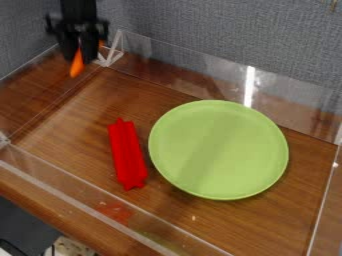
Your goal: Put the carrot on the right side
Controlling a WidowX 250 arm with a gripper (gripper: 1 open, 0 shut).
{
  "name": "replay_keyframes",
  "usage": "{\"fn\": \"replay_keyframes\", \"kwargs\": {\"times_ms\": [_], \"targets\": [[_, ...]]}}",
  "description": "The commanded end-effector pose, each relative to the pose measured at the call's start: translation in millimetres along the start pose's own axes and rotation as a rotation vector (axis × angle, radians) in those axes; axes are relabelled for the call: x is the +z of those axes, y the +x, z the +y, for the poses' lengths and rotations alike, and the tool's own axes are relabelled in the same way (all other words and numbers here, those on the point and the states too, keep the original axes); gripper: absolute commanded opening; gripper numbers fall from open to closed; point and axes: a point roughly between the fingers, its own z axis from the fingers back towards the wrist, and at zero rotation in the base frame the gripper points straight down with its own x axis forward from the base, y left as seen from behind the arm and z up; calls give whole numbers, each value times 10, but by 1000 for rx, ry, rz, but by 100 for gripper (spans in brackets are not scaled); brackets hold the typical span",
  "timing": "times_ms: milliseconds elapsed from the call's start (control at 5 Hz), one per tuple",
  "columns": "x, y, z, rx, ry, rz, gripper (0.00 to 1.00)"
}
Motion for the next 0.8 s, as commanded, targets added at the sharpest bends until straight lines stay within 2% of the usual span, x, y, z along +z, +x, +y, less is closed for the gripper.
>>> {"fn": "replay_keyframes", "kwargs": {"times_ms": [0,200,400,600], "targets": [[513,-60,-284,-33,17,-106,0],[601,-108,-587,-80,3,-118,0],[520,-222,-1023,-161,-23,-112,0],[307,-381,-1493,-224,-48,-88,0]]}}
